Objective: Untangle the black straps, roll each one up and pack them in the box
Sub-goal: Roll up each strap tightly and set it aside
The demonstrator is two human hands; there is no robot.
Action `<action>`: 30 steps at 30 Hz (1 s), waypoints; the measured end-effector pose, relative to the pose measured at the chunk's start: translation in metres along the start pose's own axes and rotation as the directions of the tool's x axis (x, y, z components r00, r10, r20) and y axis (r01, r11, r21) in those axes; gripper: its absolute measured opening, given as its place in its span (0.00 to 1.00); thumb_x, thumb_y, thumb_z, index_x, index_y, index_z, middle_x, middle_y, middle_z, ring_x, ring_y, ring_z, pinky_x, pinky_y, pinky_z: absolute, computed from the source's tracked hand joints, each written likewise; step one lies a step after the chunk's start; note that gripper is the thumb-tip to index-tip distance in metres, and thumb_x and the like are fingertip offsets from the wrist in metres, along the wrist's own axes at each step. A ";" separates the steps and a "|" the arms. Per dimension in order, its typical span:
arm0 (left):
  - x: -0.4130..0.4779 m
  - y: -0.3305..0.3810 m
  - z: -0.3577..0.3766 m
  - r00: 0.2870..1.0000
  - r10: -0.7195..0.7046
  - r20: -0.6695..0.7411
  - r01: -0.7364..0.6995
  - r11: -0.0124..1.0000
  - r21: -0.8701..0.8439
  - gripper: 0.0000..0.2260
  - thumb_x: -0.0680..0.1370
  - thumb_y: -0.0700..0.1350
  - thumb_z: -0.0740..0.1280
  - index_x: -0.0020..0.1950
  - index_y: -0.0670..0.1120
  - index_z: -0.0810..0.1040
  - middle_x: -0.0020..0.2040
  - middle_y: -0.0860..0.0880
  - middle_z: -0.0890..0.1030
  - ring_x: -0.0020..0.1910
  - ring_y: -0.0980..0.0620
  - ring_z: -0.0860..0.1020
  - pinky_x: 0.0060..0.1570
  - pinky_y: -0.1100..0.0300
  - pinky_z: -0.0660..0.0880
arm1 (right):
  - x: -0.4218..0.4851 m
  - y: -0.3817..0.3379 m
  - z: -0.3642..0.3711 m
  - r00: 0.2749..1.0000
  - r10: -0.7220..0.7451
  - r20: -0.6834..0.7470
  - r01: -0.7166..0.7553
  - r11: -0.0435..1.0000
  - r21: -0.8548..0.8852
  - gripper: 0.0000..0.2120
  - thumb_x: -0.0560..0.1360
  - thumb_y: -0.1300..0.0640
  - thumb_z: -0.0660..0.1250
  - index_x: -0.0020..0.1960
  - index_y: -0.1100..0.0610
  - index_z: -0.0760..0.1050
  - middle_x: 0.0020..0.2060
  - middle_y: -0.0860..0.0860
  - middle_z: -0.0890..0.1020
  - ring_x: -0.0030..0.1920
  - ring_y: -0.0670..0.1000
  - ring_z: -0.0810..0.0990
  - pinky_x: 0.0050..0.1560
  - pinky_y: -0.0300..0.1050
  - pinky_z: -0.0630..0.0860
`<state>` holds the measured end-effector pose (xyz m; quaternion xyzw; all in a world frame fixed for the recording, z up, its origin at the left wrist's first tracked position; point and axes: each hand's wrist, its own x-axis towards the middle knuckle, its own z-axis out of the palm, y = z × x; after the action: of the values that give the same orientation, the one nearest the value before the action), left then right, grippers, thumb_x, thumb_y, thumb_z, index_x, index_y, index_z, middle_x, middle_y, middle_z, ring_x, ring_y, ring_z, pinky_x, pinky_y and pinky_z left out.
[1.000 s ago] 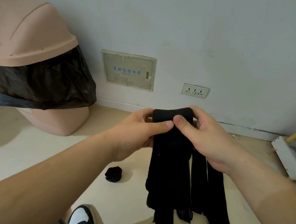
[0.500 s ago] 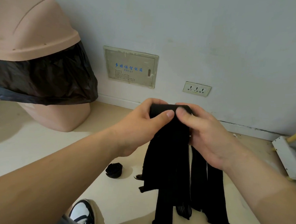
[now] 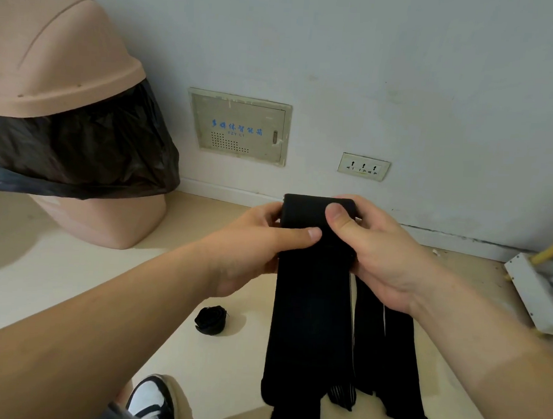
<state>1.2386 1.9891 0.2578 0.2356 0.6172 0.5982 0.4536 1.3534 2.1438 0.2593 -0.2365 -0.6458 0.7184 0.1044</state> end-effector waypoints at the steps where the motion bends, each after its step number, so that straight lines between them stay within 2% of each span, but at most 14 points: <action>1: 0.000 -0.001 0.000 0.999 -0.031 0.027 0.031 0.999 0.012 0.16 0.82 0.47 0.71 0.71 0.50 0.79 0.63 0.47 0.86 0.63 0.46 0.84 0.65 0.47 0.80 | 0.000 0.000 0.001 1.000 -0.014 -0.017 0.014 1.000 0.001 0.07 0.83 0.52 0.69 0.59 0.51 0.82 0.54 0.55 0.88 0.56 0.56 0.88 0.54 0.50 0.84; 4: 0.002 0.000 0.004 0.994 -0.094 0.057 0.094 0.996 0.009 0.20 0.83 0.62 0.63 0.70 0.53 0.80 0.65 0.46 0.85 0.66 0.43 0.82 0.68 0.45 0.78 | -0.001 0.001 -0.001 0.998 -0.063 -0.024 0.063 0.998 -0.005 0.08 0.83 0.57 0.70 0.58 0.47 0.83 0.53 0.54 0.87 0.55 0.55 0.87 0.54 0.51 0.85; 6: 0.004 0.001 0.006 0.995 -0.098 0.008 0.098 0.995 0.013 0.25 0.83 0.67 0.60 0.69 0.53 0.81 0.65 0.44 0.85 0.66 0.42 0.82 0.69 0.42 0.77 | -0.002 0.001 0.000 0.994 -0.105 0.023 0.106 0.994 -0.023 0.10 0.83 0.60 0.69 0.60 0.48 0.82 0.55 0.55 0.86 0.56 0.55 0.87 0.51 0.47 0.85; 9: 0.004 -0.001 0.007 0.999 -0.024 -0.041 0.025 0.999 0.035 0.23 0.83 0.63 0.62 0.69 0.49 0.80 0.63 0.43 0.86 0.64 0.42 0.84 0.69 0.40 0.77 | -0.003 0.002 0.001 0.986 -0.146 0.077 0.151 0.987 -0.056 0.15 0.83 0.66 0.68 0.60 0.47 0.82 0.57 0.56 0.85 0.54 0.54 0.87 0.49 0.44 0.84; 13: 0.002 0.000 0.005 0.992 0.080 -0.095 -0.073 0.995 0.070 0.17 0.84 0.55 0.68 0.68 0.47 0.78 0.60 0.46 0.87 0.60 0.47 0.86 0.67 0.43 0.79 | -0.002 -0.002 -0.001 0.993 -0.103 0.064 0.104 0.994 -0.011 0.19 0.79 0.67 0.70 0.59 0.45 0.84 0.57 0.52 0.85 0.53 0.53 0.87 0.47 0.43 0.82; 15: 0.002 0.001 0.003 0.985 0.119 -0.123 -0.111 0.991 0.072 0.16 0.82 0.54 0.71 0.66 0.48 0.78 0.58 0.47 0.87 0.57 0.49 0.86 0.62 0.48 0.81 | -0.002 -0.007 -0.002 0.997 -0.040 0.067 0.036 0.998 0.047 0.15 0.77 0.58 0.73 0.63 0.47 0.83 0.59 0.53 0.85 0.55 0.55 0.86 0.49 0.48 0.81; 17: 0.001 0.002 0.002 0.977 0.172 -0.125 -0.156 0.979 0.129 0.14 0.82 0.52 0.72 0.65 0.50 0.77 0.55 0.49 0.86 0.53 0.52 0.85 0.55 0.52 0.81 | -0.002 -0.009 -0.002 0.991 0.051 0.120 -0.059 0.996 0.063 0.18 0.79 0.44 0.69 0.65 0.50 0.83 0.59 0.54 0.86 0.56 0.55 0.86 0.54 0.52 0.81; 19: 0.000 0.002 0.000 0.966 0.230 -0.118 -0.204 0.958 0.200 0.13 0.82 0.49 0.73 0.64 0.53 0.77 0.54 0.49 0.85 0.52 0.52 0.84 0.55 0.53 0.82 | -0.001 -0.009 -0.002 0.981 0.126 0.149 -0.124 0.992 -0.020 0.25 0.82 0.33 0.60 0.65 0.48 0.84 0.59 0.53 0.88 0.58 0.54 0.87 0.59 0.54 0.81; 21: -0.002 0.003 -0.002 0.954 0.286 -0.088 -0.254 0.929 0.269 0.14 0.81 0.45 0.74 0.64 0.55 0.77 0.55 0.50 0.83 0.54 0.51 0.84 0.56 0.53 0.83 | 0.000 -0.007 -0.002 0.981 0.156 0.120 -0.144 0.984 -0.100 0.28 0.81 0.29 0.58 0.65 0.46 0.84 0.57 0.52 0.89 0.59 0.53 0.88 0.57 0.54 0.82; 23: -0.005 0.004 -0.003 0.955 0.290 -0.056 -0.262 0.920 0.290 0.17 0.80 0.42 0.74 0.65 0.58 0.76 0.57 0.51 0.82 0.55 0.45 0.85 0.56 0.47 0.85 | 0.001 -0.005 -0.003 0.984 0.135 0.115 -0.125 0.988 -0.096 0.26 0.80 0.32 0.62 0.66 0.48 0.83 0.58 0.53 0.88 0.59 0.55 0.87 0.56 0.55 0.84; 24: -0.006 0.005 -0.003 0.958 0.280 -0.058 -0.254 0.927 0.277 0.19 0.80 0.41 0.75 0.65 0.58 0.76 0.58 0.52 0.82 0.55 0.43 0.85 0.57 0.44 0.84 | 0.001 -0.004 -0.003 0.986 0.115 0.123 -0.108 0.992 -0.063 0.24 0.80 0.34 0.64 0.67 0.49 0.82 0.59 0.54 0.88 0.60 0.56 0.87 0.59 0.59 0.84; 27: -0.007 0.006 -0.001 0.967 0.225 -0.120 -0.202 0.963 0.181 0.24 0.77 0.36 0.77 0.68 0.56 0.76 0.61 0.53 0.82 0.55 0.46 0.86 0.59 0.46 0.84 | -0.001 -0.003 -0.005 0.993 0.049 0.103 -0.054 0.997 0.051 0.21 0.77 0.43 0.71 0.67 0.49 0.81 0.60 0.56 0.87 0.61 0.60 0.86 0.66 0.66 0.81; 30: -0.007 0.008 0.004 0.995 0.030 -0.099 -0.034 0.999 -0.038 0.22 0.78 0.37 0.75 0.70 0.53 0.77 0.61 0.48 0.85 0.57 0.47 0.87 0.51 0.53 0.85 | 0.000 -0.004 -0.003 0.998 -0.013 0.061 0.007 0.995 0.102 0.14 0.78 0.56 0.73 0.63 0.47 0.81 0.58 0.57 0.87 0.57 0.60 0.88 0.55 0.58 0.85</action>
<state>1.2433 1.9869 0.2681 0.2068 0.6231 0.6284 0.4173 1.3547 2.1471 0.2626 -0.2053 -0.6126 0.7567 0.0999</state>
